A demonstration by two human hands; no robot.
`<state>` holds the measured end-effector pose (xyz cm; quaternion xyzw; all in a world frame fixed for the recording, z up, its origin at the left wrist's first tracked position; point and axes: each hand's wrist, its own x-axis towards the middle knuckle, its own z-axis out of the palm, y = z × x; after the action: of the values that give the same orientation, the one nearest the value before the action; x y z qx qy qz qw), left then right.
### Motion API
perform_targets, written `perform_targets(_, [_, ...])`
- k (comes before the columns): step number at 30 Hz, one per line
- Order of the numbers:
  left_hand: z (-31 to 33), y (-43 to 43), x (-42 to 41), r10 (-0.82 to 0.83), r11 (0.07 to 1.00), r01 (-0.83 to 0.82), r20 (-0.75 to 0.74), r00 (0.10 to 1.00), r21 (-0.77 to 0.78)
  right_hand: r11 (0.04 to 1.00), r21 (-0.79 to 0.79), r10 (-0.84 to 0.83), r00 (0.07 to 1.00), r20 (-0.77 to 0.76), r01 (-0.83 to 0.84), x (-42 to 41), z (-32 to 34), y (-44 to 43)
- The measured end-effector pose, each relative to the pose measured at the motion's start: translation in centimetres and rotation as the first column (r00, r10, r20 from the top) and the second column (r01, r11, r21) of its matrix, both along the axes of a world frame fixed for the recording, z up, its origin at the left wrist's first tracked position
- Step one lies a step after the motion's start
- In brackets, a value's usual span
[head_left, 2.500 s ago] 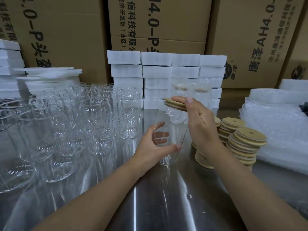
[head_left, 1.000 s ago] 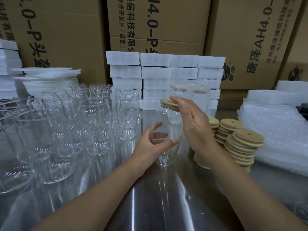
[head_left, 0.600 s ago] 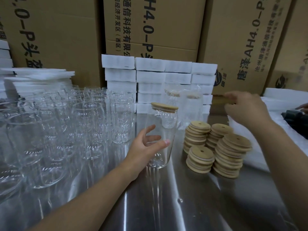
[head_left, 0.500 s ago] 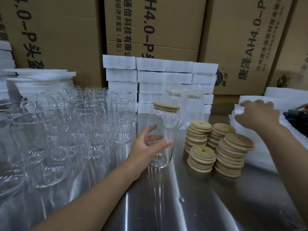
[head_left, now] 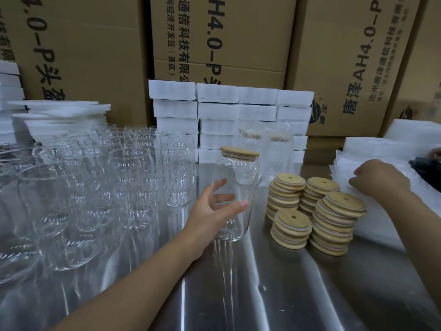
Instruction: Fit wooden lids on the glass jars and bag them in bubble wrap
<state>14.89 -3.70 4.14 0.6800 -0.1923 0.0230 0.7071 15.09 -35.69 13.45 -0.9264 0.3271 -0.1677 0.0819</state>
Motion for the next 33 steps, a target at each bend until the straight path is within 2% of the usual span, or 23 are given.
perform_targets(2, [0.0,0.0,-0.1,0.0,1.0,0.0,0.001,1.0,0.0,0.999,-0.02,-0.03,0.998,0.06,0.031,0.1,0.1,0.2])
perform_targets(6, [0.1,0.0,-0.1,0.004,1.0,-0.004,0.0,1.0,0.0,1.0,-0.01,-0.026,0.996,0.081,0.026,0.1,0.1,0.4])
perform_targets(9, [0.1,0.0,-0.1,0.015,1.0,-0.015,0.004,1.0,-0.005,0.997,0.003,0.076,0.967,0.244,-0.079,-0.4,0.6,1.1])
perform_targets(11, [0.1,0.0,-0.1,0.021,1.0,-0.021,0.011,1.0,-0.013,0.975,0.038,0.184,0.891,0.415,-0.219,-0.9,1.5,2.3])
perform_targets(13, [0.2,0.0,-0.2,0.027,0.999,-0.027,0.02,0.999,-0.029,0.924,0.102,0.246,0.775,0.582,-0.37,-1.6,2.6,4.1])
perform_targets(15, [0.3,-0.1,-0.3,0.047,0.998,-0.045,0.033,0.998,-0.054,0.826,0.185,0.262,0.653,0.711,-0.532,-2.6,4.0,6.5])
perform_targets(17, [0.4,-0.1,-0.4,0.087,0.992,-0.082,0.052,0.995,-0.097,0.678,0.28,0.258,0.576,0.776,-0.68,-3.4,4.9,9.3])
perform_targets(21, [0.9,-0.1,-0.3,0.152,0.976,-0.135,0.093,0.984,-0.169,0.37,0.502,0.272,0.608,0.746,-0.782,-2.7,3.2,14.8])
perform_targets(23, [1.2,0.0,-0.3,0.201,0.963,-0.176,0.107,0.974,-0.203,0.275,0.606,0.254,0.665,0.703,-0.746,-1.4,0.7,17.1])
perform_targets(25, [1.4,0.2,-0.3,0.26,0.947,-0.229,0.116,0.959,-0.226,0.234,0.701,0.259,0.738,0.623,-0.674,-0.2,-2.1,19.2])
perform_targets(28, [1.7,0.6,-0.1,0.327,0.931,-0.289,0.154,0.933,-0.222,0.143,0.781,0.306,0.778,0.549,-0.607,0.9,-5.7,21.1])
perform_targets(30, [1.7,0.6,0.0,0.371,0.919,-0.332,0.188,0.909,-0.212,0.116,0.806,0.33,0.788,0.521,-0.581,1.2,-6.9,21.6])
perform_targets(33, [1.6,0.7,-0.1,0.399,0.912,-0.361,0.224,0.889,-0.194,0.061,0.814,0.443,0.747,0.497,-0.578,1.5,-7.5,21.2])
